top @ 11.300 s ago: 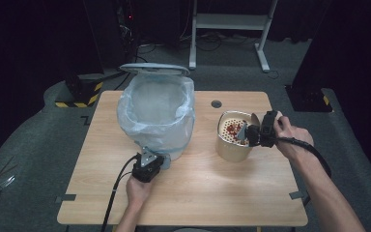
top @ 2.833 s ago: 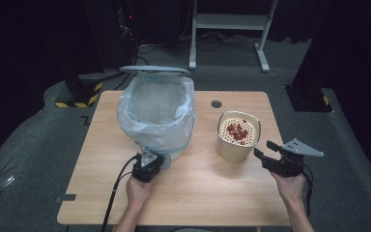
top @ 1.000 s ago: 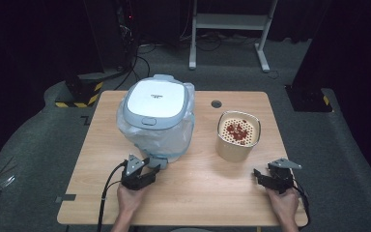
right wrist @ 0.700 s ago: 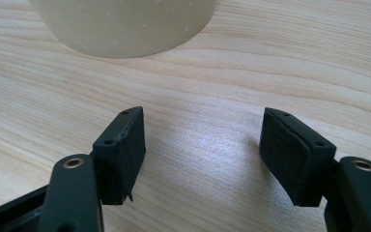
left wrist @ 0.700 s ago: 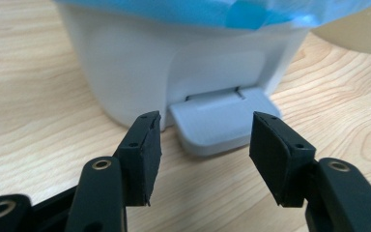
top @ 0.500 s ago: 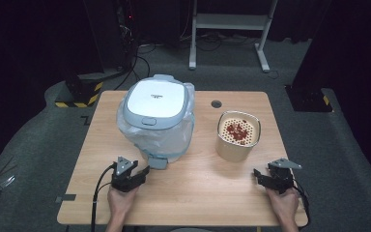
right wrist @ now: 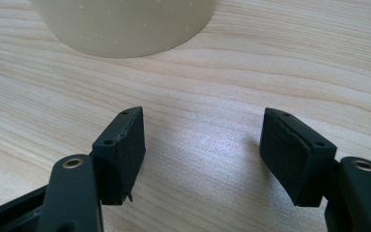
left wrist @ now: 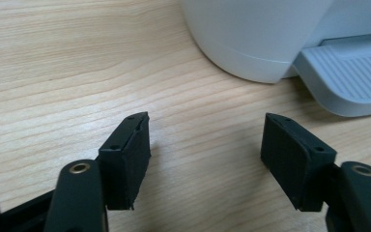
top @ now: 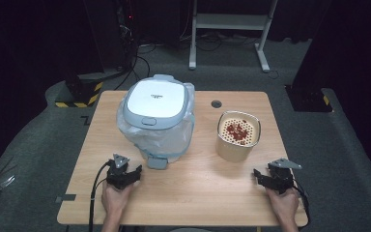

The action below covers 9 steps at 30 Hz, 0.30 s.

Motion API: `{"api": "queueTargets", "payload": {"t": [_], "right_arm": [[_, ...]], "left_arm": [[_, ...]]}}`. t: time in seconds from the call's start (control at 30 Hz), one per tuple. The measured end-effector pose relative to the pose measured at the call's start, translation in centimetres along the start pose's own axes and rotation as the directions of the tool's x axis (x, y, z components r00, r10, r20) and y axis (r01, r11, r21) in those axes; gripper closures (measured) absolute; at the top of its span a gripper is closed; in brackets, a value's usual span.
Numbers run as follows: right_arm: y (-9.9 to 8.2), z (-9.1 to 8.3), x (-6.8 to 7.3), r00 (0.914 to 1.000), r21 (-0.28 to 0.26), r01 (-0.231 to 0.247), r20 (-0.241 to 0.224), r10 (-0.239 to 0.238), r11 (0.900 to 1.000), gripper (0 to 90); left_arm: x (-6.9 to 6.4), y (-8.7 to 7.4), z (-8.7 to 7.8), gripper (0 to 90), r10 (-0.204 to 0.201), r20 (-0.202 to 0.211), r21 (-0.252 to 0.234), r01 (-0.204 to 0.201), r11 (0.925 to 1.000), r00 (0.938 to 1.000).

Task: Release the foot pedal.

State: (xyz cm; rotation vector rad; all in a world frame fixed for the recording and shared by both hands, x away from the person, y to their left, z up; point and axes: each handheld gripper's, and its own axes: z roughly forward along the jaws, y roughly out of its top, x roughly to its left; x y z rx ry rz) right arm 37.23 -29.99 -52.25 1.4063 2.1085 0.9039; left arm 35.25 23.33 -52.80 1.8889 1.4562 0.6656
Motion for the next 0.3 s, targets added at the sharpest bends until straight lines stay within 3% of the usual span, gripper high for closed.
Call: {"api": "queueTargets", "payload": {"t": [0.3], "right_arm": [[0.00,0.01,-0.01,1.0000,0.000,0.003,-0.003,-0.003,1.0000,32.4]], "left_arm": [[-0.01,0.00,0.01,31.7,0.000,-0.001,0.002,0.000,1.0000,1.0000]]}}
